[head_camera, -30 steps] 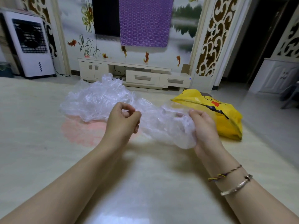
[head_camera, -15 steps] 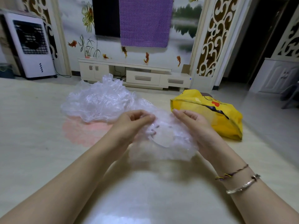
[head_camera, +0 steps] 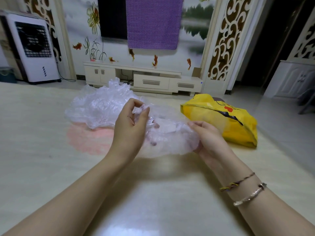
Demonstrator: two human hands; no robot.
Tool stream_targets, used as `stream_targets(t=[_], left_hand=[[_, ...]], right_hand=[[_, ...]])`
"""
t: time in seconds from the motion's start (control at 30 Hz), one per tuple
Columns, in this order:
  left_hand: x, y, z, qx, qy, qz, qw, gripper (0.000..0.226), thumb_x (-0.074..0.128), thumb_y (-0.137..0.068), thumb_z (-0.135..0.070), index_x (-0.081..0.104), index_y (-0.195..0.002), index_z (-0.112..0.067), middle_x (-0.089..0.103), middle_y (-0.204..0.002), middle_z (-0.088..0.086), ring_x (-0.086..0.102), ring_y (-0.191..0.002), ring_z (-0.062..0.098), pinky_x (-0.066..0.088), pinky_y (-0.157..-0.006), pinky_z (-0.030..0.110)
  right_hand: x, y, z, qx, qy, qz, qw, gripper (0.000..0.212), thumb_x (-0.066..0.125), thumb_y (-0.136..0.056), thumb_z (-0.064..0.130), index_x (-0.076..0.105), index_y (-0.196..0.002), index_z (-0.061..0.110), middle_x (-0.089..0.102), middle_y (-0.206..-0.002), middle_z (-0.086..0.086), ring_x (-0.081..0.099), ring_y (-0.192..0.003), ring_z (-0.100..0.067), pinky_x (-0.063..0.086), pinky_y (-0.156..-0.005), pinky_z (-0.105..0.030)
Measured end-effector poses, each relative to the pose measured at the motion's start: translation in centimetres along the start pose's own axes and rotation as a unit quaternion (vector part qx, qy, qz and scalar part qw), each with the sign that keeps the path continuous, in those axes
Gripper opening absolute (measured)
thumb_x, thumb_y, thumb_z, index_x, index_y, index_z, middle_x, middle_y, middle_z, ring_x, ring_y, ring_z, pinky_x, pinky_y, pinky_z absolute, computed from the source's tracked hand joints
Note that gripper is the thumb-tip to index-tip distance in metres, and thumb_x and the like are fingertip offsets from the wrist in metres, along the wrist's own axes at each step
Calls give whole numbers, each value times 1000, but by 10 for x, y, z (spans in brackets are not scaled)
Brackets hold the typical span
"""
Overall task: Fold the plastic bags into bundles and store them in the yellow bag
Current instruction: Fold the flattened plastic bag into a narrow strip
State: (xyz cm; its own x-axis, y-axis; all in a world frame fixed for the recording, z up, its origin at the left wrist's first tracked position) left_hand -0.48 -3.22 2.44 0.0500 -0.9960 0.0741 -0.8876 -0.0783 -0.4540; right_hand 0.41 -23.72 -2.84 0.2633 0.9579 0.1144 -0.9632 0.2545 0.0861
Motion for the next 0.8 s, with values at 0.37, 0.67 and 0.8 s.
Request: stream_targets(t=[0.37, 0.67, 0.8], left_hand=[[-17, -5, 47, -200, -112, -13, 973, 38, 58, -92, -44, 50, -112, -13, 52, -81, -1, 55, -56, 6, 44, -44, 14], [-19, -10, 47, -170, -121, 32, 978, 47, 68, -86, -7, 39, -121, -18, 59, -84, 9, 50, -42, 8, 40, -41, 22], [-23, -8, 38, -111, -303, 44, 946, 54, 74, -82, -23, 35, -119, -18, 56, -75, 3, 58, -51, 14, 46, -50, 31]], right_hand=[[-14, -4, 15, -26, 159, -22, 987, 60, 59, -81, 64, 60, -111, 12, 67, -104, -9, 68, -85, -23, 55, -84, -43], [-9, -6, 20, -87, 265, 8, 960, 40, 61, -91, 7, 44, -125, 21, 54, -72, -6, 40, -41, -10, 35, -34, -20], [-11, -8, 18, -108, 386, 38, 915, 39, 55, -93, 11, 44, -128, 21, 59, -93, -7, 50, -59, -15, 46, -51, -27]])
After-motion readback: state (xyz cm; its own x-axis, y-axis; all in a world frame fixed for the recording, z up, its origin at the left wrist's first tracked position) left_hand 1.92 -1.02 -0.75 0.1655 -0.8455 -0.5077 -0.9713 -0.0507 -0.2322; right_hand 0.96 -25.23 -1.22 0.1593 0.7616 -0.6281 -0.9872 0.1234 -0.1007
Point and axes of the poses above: each hand's wrist, its own y-axis away from the middle knuckle, its own x-axis out of the palm, z = x × y, the point moved 9 cm from there along -y, towards the middle knuckle
